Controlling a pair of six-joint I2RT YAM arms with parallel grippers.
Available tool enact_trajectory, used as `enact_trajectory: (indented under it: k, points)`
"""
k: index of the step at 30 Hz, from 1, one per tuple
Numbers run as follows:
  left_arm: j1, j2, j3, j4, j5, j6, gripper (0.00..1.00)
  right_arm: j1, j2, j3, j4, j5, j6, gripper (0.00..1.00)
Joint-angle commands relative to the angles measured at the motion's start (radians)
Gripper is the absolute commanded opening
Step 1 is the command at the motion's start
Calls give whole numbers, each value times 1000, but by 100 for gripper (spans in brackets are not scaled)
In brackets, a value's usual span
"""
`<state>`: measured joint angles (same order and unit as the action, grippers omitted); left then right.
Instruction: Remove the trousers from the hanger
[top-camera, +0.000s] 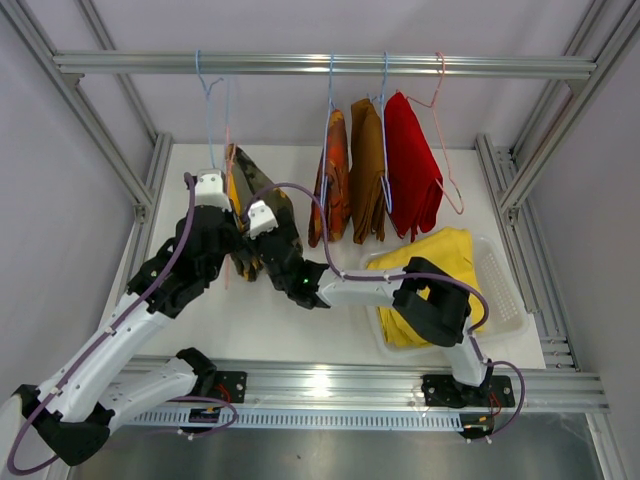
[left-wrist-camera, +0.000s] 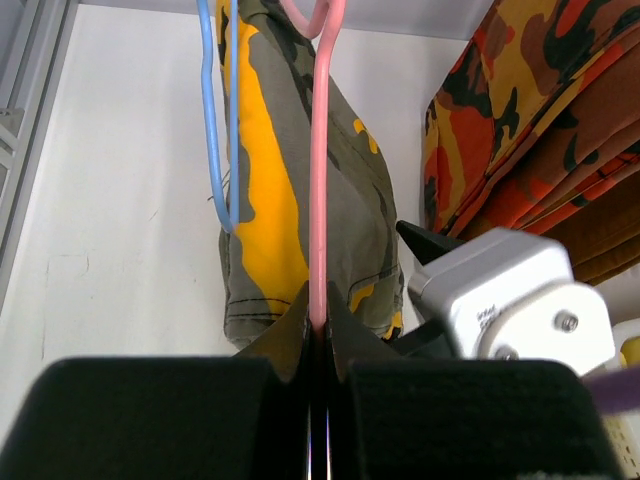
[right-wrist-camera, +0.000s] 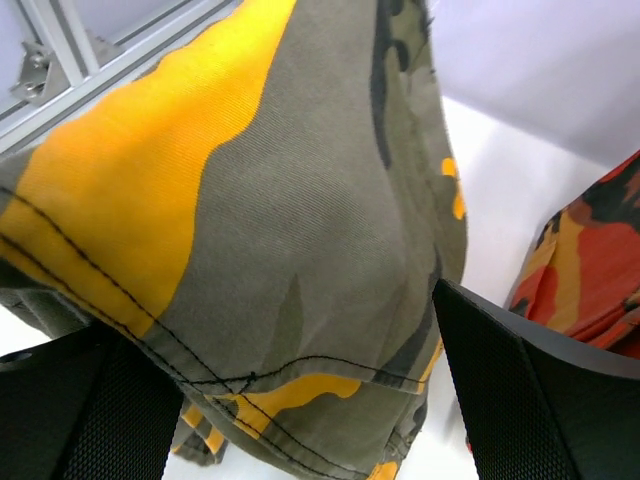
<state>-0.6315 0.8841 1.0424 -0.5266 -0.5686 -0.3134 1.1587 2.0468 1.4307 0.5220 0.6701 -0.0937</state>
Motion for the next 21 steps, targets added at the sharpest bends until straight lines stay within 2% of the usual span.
enact_trajectory:
  k: [1,7,14,17,18,20,21]
  points:
    - [4,-11,47,108,13,-18,0,25,35,31,163,100,-95,99]
    - [4,-10,45,106,16,-18,0,32,32,-7,242,109,-120,98]
    - [6,-7,47,105,21,-19,0,27,27,-12,262,75,-138,81]
    - [6,-5,47,105,22,-19,0,22,24,-9,254,60,-132,68]
    - [6,-5,47,103,22,-18,0,19,26,-9,251,56,-127,60]
    - [6,-4,47,103,22,-19,0,18,24,-9,243,46,-121,50]
    - [6,-4,47,103,24,-18,0,16,23,-9,237,42,-121,38]
